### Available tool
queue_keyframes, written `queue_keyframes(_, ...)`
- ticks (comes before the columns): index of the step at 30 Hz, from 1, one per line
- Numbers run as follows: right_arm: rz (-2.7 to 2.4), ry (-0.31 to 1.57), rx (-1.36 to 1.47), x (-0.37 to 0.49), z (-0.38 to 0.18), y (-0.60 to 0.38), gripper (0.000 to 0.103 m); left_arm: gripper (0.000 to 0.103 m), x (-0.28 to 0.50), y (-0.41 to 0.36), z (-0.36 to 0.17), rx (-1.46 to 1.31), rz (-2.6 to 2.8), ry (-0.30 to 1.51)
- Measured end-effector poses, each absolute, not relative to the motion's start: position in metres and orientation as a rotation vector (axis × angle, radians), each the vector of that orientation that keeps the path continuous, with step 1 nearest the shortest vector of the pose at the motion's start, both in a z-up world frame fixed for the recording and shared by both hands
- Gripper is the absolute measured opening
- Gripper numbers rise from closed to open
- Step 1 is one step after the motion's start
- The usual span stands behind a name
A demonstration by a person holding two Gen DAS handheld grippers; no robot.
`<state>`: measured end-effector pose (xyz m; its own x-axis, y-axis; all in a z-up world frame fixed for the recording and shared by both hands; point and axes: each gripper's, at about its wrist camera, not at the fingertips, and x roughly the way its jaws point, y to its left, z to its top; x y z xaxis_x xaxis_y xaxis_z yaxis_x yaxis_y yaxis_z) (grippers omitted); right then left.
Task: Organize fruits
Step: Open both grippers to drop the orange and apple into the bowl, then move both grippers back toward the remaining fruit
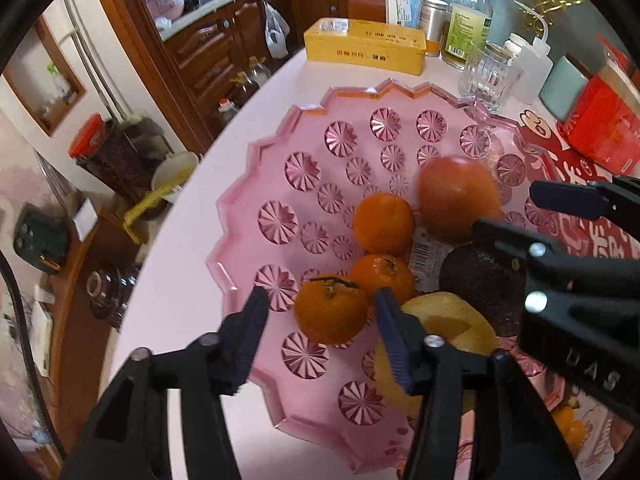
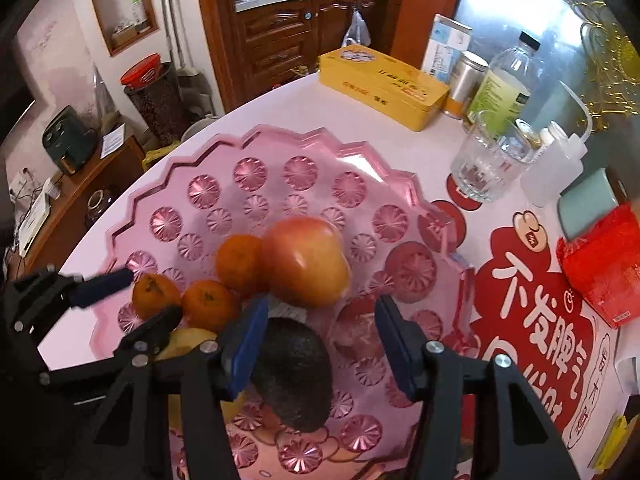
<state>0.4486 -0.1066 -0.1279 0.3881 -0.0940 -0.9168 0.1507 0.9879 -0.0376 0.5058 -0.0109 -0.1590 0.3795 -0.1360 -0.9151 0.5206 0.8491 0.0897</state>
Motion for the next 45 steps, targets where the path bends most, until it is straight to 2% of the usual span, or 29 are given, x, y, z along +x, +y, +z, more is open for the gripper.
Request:
queue_keyframes(3,-0.151,1.168,0.069,0.442,-0.127,-0.105,0.057,0.065,0.501,-0.009,-0.151,0.410,-0.425,1.085)
queue_keyframes(4,-0.150,1.166,0.076,0.439,-0.126,-0.105,0.057,0.070,0.500,-0.008,-0.150,0.414,-0.413,1.080)
queue_keyframes(6,-0.148,1.162,0.092,0.432,-0.122,-0.106,0.057,0.091,0.496,-0.002,-0.144,0.415,-0.378,1.053)
queue_keyframes(7,-0.149,1.161,0.097,0.429,-0.121,-0.106,0.057,0.092,0.493,0.000,-0.141,0.399,-0.394,1.052)
queue_keyframes(12,-0.156,1.126,0.136,0.408,-0.104,-0.107,0.057,0.092,0.481,0.011,-0.126,0.359,-0.420,1.062)
queue_keyframes(28,-0.133,0.990,0.152,0.331,-0.030,-0.083,0.057,0.092,0.409,0.040,-0.049,0.348,-0.411,0.931)
queue_keyframes(45,-0.047,0.830,0.175,0.234,0.041,-0.073,0.057,0.096,0.297,0.065,0.041,0.324,-0.351,0.765)
